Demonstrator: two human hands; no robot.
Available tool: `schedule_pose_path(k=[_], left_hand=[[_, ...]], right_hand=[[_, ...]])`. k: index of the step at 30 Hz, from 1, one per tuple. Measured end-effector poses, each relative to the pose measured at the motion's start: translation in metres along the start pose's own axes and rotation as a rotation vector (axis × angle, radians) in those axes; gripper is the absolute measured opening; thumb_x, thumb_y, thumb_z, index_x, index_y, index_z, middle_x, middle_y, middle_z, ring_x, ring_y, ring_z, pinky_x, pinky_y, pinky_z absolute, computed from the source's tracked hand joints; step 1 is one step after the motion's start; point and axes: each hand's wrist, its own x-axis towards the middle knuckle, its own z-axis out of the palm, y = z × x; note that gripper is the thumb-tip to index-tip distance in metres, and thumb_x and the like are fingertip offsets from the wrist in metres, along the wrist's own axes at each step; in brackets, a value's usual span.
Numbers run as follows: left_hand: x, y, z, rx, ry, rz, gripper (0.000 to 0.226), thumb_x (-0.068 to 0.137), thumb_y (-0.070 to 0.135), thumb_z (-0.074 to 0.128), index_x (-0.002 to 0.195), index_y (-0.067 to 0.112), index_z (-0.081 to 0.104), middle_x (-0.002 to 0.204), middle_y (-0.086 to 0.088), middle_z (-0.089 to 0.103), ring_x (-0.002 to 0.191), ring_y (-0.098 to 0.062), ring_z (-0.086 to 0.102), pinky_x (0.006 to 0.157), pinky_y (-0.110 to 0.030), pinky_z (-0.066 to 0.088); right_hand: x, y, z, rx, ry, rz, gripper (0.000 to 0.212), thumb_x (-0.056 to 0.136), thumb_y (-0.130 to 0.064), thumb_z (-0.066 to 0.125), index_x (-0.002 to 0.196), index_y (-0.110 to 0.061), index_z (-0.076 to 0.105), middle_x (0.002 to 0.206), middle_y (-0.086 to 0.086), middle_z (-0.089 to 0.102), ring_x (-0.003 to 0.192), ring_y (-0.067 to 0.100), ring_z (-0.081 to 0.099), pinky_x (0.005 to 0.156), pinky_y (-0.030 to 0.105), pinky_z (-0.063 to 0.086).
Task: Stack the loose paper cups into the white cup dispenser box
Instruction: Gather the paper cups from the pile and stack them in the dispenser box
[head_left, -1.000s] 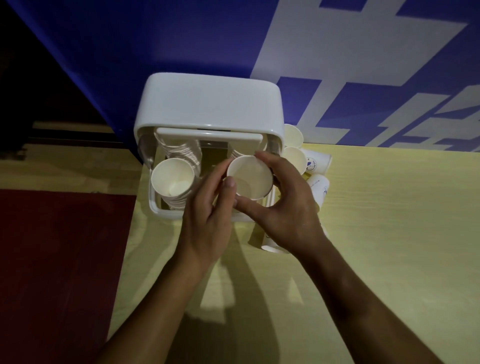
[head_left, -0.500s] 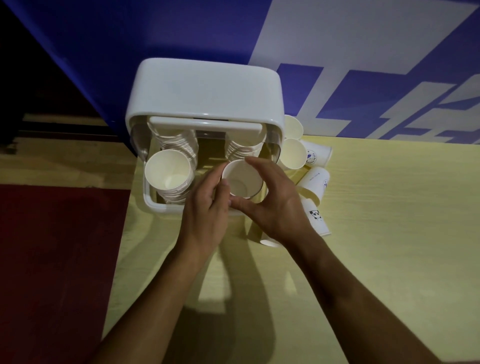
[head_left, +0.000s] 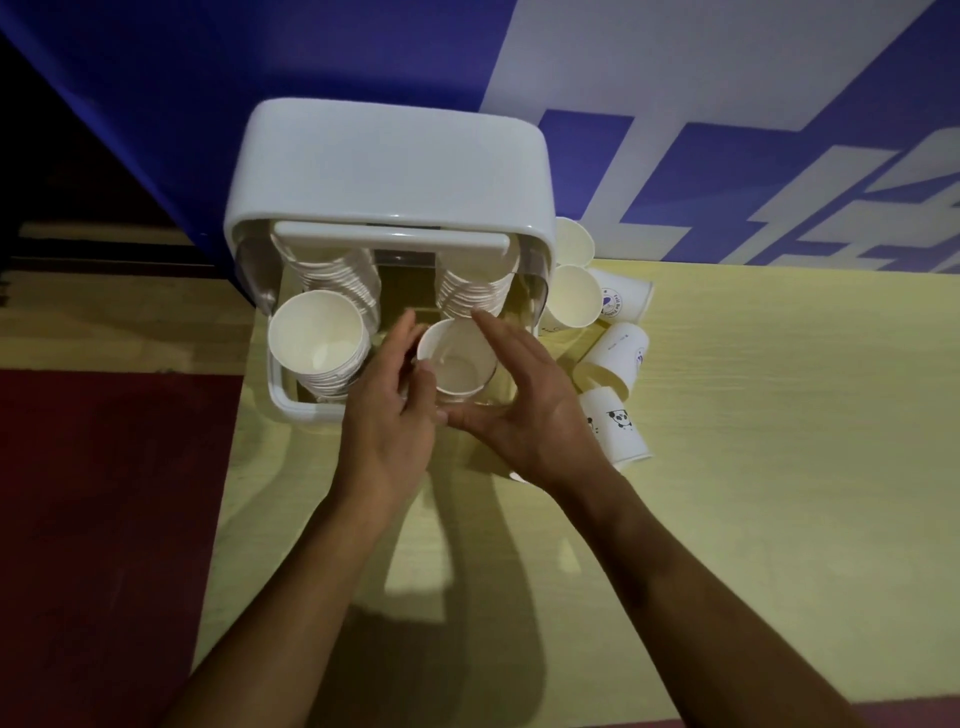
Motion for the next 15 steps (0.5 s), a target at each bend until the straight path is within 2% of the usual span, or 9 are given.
schedule_pose_path(k=[2, 4, 6, 8, 10, 11, 13, 15], left_hand=[[-0.008, 0.004, -0.003, 0.032, 0.02, 0.01, 0.052, 0.108, 0.031, 0.053, 0.159, 0.031, 0.04, 0.155, 0.015, 0.049, 0.136, 0.002, 0.051, 0.105, -0.031, 0.053], [-0.025, 0.013, -0.007, 0.226, 0.079, 0.135, 0.051, 0.107, 0.037, 0.053, 0.155, 0.025, 0.045, 0.155, 0.003, 0.052, 0.138, -0.011, 0.051, 0.104, -0.028, 0.046], [-0.042, 0.026, -0.003, 0.321, 0.067, 0.367, 0.051, 0.102, 0.034, 0.057, 0.148, 0.014, 0.052, 0.148, -0.006, 0.057, 0.135, -0.017, 0.053, 0.104, -0.023, 0.045], [-0.047, 0.034, 0.013, 0.37, -0.104, 0.584, 0.051, 0.095, 0.027, 0.064, 0.142, 0.01, 0.058, 0.145, -0.005, 0.058, 0.134, -0.017, 0.055, 0.109, -0.023, 0.045], [-0.039, 0.036, 0.04, 0.501, -0.379, 0.739, 0.058, 0.087, 0.023, 0.071, 0.143, 0.015, 0.057, 0.149, 0.001, 0.054, 0.139, -0.016, 0.051, 0.114, -0.025, 0.039], [-0.032, 0.034, 0.056, 0.595, -0.51, 0.797, 0.066, 0.083, 0.022, 0.072, 0.146, 0.018, 0.054, 0.151, 0.003, 0.051, 0.142, -0.016, 0.046, 0.118, -0.025, 0.033], [-0.016, 0.026, 0.084, 0.789, -0.725, 0.868, 0.079, 0.075, 0.02, 0.072, 0.15, 0.026, 0.046, 0.157, 0.005, 0.046, 0.149, -0.018, 0.038, 0.124, -0.03, 0.024], [0.001, 0.018, 0.107, 0.971, -0.829, 0.948, 0.086, 0.066, 0.018, 0.078, 0.147, 0.027, 0.049, 0.155, 0.002, 0.049, 0.146, -0.023, 0.044, 0.126, -0.034, 0.023]], right_hand=[[-0.014, -0.002, -0.016, -0.029, 0.005, 0.047, 0.084, 0.078, -0.049, 0.085, 0.147, -0.011, 0.054, 0.145, 0.001, 0.058, 0.135, 0.007, 0.051, 0.111, 0.017, 0.039], [-0.031, 0.002, -0.039, -0.076, 0.041, 0.094, 0.068, 0.086, -0.046, 0.079, 0.143, -0.014, 0.059, 0.141, -0.006, 0.06, 0.131, 0.0, 0.051, 0.107, 0.01, 0.037], [-0.046, 0.015, -0.065, -0.101, 0.113, 0.156, 0.055, 0.09, -0.043, 0.075, 0.137, -0.017, 0.064, 0.133, -0.012, 0.063, 0.123, -0.01, 0.052, 0.101, 0.007, 0.039], [-0.056, 0.034, -0.091, -0.1, 0.193, 0.233, 0.048, 0.092, -0.043, 0.072, 0.133, -0.02, 0.067, 0.128, -0.016, 0.064, 0.118, -0.012, 0.056, 0.099, 0.014, 0.046], [-0.065, 0.054, -0.116, -0.107, 0.253, 0.298, 0.044, 0.094, -0.043, 0.069, 0.132, -0.021, 0.067, 0.126, -0.012, 0.067, 0.117, 0.002, 0.063, 0.099, 0.03, 0.053], [-0.069, 0.063, -0.126, -0.115, 0.277, 0.314, 0.043, 0.095, -0.043, 0.068, 0.132, -0.02, 0.068, 0.125, -0.01, 0.068, 0.115, 0.006, 0.065, 0.097, 0.034, 0.055], [-0.079, 0.075, -0.143, -0.12, 0.319, 0.331, 0.043, 0.095, -0.042, 0.066, 0.13, -0.017, 0.068, 0.123, -0.007, 0.069, 0.113, 0.007, 0.066, 0.095, 0.032, 0.056], [-0.088, 0.083, -0.156, -0.11, 0.339, 0.346, 0.044, 0.094, -0.041, 0.066, 0.13, -0.016, 0.069, 0.122, -0.007, 0.069, 0.111, 0.005, 0.066, 0.094, 0.025, 0.054]])
